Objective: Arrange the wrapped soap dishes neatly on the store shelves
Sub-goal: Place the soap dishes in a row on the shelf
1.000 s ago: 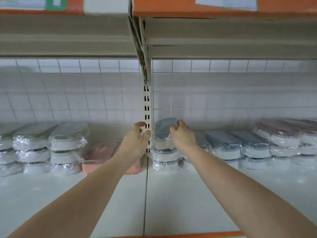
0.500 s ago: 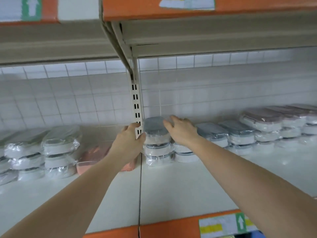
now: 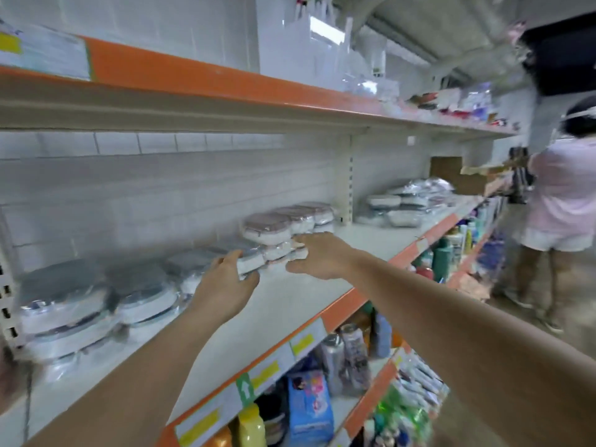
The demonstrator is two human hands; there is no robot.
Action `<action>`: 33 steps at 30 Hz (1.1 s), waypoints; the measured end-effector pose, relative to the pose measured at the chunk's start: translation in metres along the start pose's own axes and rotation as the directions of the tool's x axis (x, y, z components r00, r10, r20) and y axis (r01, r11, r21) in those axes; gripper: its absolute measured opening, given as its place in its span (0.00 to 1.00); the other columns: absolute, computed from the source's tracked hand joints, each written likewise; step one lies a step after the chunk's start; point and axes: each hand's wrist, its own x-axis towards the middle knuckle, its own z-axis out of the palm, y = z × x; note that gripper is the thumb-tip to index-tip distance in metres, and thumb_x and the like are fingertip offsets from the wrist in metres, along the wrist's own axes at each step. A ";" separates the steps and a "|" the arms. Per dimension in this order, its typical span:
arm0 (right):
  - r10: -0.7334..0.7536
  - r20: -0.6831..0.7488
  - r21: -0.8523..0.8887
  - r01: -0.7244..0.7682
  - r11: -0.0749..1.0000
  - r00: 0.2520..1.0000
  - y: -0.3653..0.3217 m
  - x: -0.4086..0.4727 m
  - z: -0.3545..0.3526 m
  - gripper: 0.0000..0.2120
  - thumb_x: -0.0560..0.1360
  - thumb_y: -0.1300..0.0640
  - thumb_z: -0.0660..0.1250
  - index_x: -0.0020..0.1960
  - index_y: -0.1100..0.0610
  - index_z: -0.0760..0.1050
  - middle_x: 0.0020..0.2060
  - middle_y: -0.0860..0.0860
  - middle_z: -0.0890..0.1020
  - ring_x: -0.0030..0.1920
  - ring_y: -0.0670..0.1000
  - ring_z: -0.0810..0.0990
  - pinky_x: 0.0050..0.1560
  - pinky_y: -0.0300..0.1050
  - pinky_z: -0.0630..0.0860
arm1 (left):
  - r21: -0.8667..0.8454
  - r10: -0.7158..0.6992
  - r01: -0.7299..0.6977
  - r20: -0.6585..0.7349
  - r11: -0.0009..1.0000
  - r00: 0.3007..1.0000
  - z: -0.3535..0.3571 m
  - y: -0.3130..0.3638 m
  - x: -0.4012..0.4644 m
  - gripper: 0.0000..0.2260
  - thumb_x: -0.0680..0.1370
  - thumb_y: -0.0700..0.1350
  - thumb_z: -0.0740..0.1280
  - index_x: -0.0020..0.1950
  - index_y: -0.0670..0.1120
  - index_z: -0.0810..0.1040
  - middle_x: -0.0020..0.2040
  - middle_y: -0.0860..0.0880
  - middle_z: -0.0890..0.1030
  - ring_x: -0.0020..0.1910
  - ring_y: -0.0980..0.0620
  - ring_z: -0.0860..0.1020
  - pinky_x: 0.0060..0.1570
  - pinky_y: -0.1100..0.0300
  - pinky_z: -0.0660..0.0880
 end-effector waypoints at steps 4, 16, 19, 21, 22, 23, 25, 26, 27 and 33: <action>0.106 -0.043 0.004 -0.106 0.994 0.993 0.065 -0.021 -0.027 0.32 0.76 0.42 0.62 0.75 0.52 0.57 0.73 0.55 0.63 0.71 0.58 0.62 0.69 0.54 0.63 | -0.048 0.119 -0.117 0.043 0.992 0.992 0.039 0.062 0.013 0.23 0.79 0.49 0.61 0.73 0.47 0.62 0.71 0.44 0.65 0.67 0.44 0.67 0.61 0.57 0.65; 0.194 -0.033 0.007 -0.194 0.981 0.980 0.295 -0.018 -0.091 0.29 0.78 0.49 0.61 0.75 0.54 0.57 0.68 0.55 0.70 0.55 0.53 0.75 0.39 0.38 0.67 | -0.105 0.242 -0.228 0.157 0.968 0.957 0.195 0.249 0.076 0.23 0.79 0.50 0.59 0.73 0.48 0.60 0.73 0.47 0.61 0.69 0.47 0.63 0.63 0.55 0.63; 0.224 -0.014 0.050 -0.223 0.973 0.974 0.346 -0.002 -0.094 0.28 0.77 0.51 0.61 0.75 0.54 0.58 0.67 0.55 0.70 0.45 0.51 0.76 0.35 0.37 0.68 | -0.091 0.241 -0.227 0.195 0.970 0.951 0.230 0.280 0.097 0.23 0.79 0.50 0.59 0.73 0.48 0.60 0.74 0.47 0.61 0.71 0.47 0.62 0.66 0.54 0.63; 0.241 -0.008 0.089 -0.240 0.967 0.970 0.369 0.007 -0.092 0.28 0.77 0.51 0.62 0.75 0.53 0.58 0.67 0.54 0.70 0.49 0.51 0.77 0.41 0.39 0.72 | -0.063 0.230 -0.222 0.220 0.973 0.948 0.246 0.291 0.109 0.23 0.79 0.50 0.59 0.73 0.47 0.60 0.74 0.47 0.61 0.71 0.46 0.62 0.68 0.53 0.62; 0.240 -0.007 0.100 -0.238 0.966 0.971 0.384 0.015 -0.091 0.28 0.77 0.51 0.61 0.75 0.53 0.58 0.67 0.54 0.70 0.50 0.51 0.77 0.41 0.39 0.72 | -0.051 0.222 -0.216 0.229 0.975 0.948 0.258 0.297 0.118 0.23 0.79 0.50 0.59 0.74 0.47 0.60 0.74 0.46 0.61 0.71 0.46 0.62 0.68 0.52 0.62; 0.235 -0.006 0.105 -0.233 0.967 0.972 0.397 0.024 -0.091 0.28 0.77 0.51 0.61 0.75 0.53 0.58 0.67 0.54 0.70 0.48 0.50 0.77 0.38 0.38 0.71 | -0.041 0.216 -0.212 0.236 0.976 0.948 0.267 0.304 0.128 0.23 0.79 0.50 0.59 0.74 0.47 0.60 0.74 0.46 0.61 0.71 0.46 0.62 0.68 0.52 0.62; 0.225 -0.007 0.113 -0.223 0.968 0.974 0.421 0.044 -0.092 0.28 0.78 0.51 0.61 0.75 0.53 0.58 0.68 0.54 0.69 0.45 0.48 0.76 0.38 0.38 0.70 | -0.028 0.210 -0.210 0.237 0.977 0.948 0.285 0.314 0.151 0.23 0.79 0.50 0.59 0.74 0.48 0.60 0.73 0.46 0.61 0.71 0.46 0.62 0.68 0.53 0.62; 0.225 -0.010 0.118 -0.222 0.968 0.974 0.432 0.056 -0.093 0.28 0.78 0.51 0.61 0.75 0.53 0.58 0.69 0.54 0.69 0.50 0.50 0.76 0.42 0.39 0.70 | -0.021 0.212 -0.213 0.232 0.977 0.949 0.293 0.319 0.165 0.23 0.79 0.50 0.59 0.74 0.48 0.60 0.73 0.46 0.61 0.71 0.46 0.62 0.67 0.54 0.62; 0.227 -0.014 0.117 -0.223 0.968 0.974 0.442 0.068 -0.093 0.28 0.78 0.51 0.61 0.75 0.53 0.58 0.69 0.54 0.68 0.56 0.52 0.75 0.48 0.40 0.70 | -0.015 0.215 -0.217 0.223 0.976 0.951 0.302 0.323 0.179 0.23 0.79 0.50 0.59 0.74 0.48 0.60 0.73 0.46 0.62 0.71 0.46 0.63 0.66 0.54 0.62; 0.223 -0.059 0.016 -0.223 0.975 0.973 0.498 0.161 -0.102 0.26 0.79 0.50 0.60 0.74 0.55 0.59 0.69 0.56 0.69 0.66 0.56 0.70 0.55 0.43 0.68 | -0.025 0.208 -0.207 0.190 0.978 0.960 0.354 0.343 0.281 0.24 0.79 0.51 0.60 0.74 0.47 0.60 0.73 0.45 0.62 0.70 0.46 0.64 0.64 0.55 0.63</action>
